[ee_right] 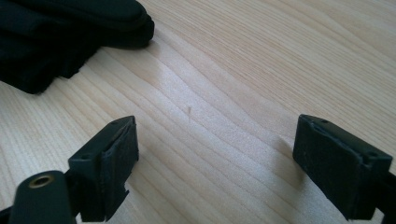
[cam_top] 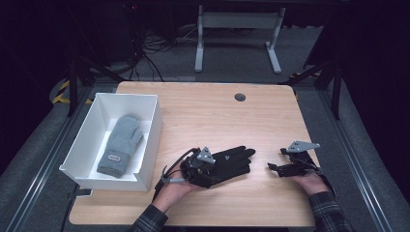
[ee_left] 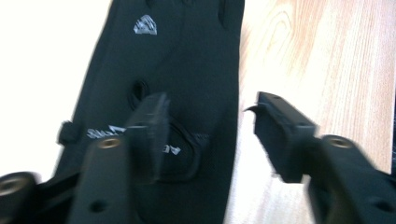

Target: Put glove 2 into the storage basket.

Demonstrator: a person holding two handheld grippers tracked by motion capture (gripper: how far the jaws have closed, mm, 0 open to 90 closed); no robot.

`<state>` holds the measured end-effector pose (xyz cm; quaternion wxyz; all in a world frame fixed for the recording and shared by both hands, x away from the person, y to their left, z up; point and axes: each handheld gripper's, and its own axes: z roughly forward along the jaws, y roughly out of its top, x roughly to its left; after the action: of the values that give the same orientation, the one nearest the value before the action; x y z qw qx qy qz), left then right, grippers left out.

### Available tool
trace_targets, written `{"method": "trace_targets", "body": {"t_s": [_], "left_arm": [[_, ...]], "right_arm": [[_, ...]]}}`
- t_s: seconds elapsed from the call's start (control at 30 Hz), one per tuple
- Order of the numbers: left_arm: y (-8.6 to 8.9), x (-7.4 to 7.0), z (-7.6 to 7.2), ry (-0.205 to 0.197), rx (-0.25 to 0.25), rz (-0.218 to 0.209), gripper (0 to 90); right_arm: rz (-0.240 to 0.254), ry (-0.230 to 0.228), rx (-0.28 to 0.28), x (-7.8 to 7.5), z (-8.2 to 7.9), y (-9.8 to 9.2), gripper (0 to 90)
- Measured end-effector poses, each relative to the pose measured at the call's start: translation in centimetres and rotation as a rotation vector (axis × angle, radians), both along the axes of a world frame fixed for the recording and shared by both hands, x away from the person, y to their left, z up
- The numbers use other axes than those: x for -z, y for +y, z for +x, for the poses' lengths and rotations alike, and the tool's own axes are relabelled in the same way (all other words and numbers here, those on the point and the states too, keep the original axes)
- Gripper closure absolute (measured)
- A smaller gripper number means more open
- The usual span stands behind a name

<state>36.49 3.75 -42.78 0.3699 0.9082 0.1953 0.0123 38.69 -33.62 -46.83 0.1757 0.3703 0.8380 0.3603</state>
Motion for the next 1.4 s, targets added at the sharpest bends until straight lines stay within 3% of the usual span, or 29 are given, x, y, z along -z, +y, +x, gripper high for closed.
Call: {"method": "trace_targets", "body": {"t_s": [0.13, 0.2, 0.3, 0.53, 0.87, 1.13, 1.23, 1.3, 1.4], "left_arm": [[-0.2, -0.3, 0.8, -0.008, 0.042, 0.015, 27.2], [-0.3, -0.4, 1.2, -0.015, 0.048, -0.002, 23.8], [-0.9, -0.6, 1.9, -0.035, 0.062, 0.011, 15.8], [-2.5, -1.1, 3.5, -0.054, 0.084, -0.007, 10.8], [-4.6, 0.9, 4.3, -0.036, 0.094, 0.088, 3.5], [-5.2, 2.6, 4.8, -0.027, 0.092, 0.12, 0.1], [-5.4, 2.9, 4.7, -0.05, 0.104, 0.145, 0.0], [-5.7, 3.1, 4.3, -0.084, 0.114, 0.185, 0.0], [-5.8, 3.2, 4.1, -0.112, 0.117, 0.201, 0.0]], "right_arm": [[0.0, 0.0, -0.001, 0.0, 0.0, 0.0, 14.4], [0.0, 0.001, -0.001, 0.0, 0.0, 0.0, 14.4], [0.0, 0.001, -0.001, 0.0, 0.0, 0.0, 14.4], [-0.001, 0.0, -0.001, 0.0, 0.0, 0.0, 14.3], [0.0, 0.001, -0.001, 0.0, 0.0, 0.0, 14.4], [0.0, 0.001, -0.001, 0.0, 0.0, 0.0, 14.4], [0.0, 0.001, -0.001, 0.0, 0.0, 0.0, 14.3], [0.0, 0.001, -0.001, 0.0, 0.0, 0.0, 14.3], [-0.001, 0.0, -0.001, 0.0, 0.0, 0.0, 14.3]]}}
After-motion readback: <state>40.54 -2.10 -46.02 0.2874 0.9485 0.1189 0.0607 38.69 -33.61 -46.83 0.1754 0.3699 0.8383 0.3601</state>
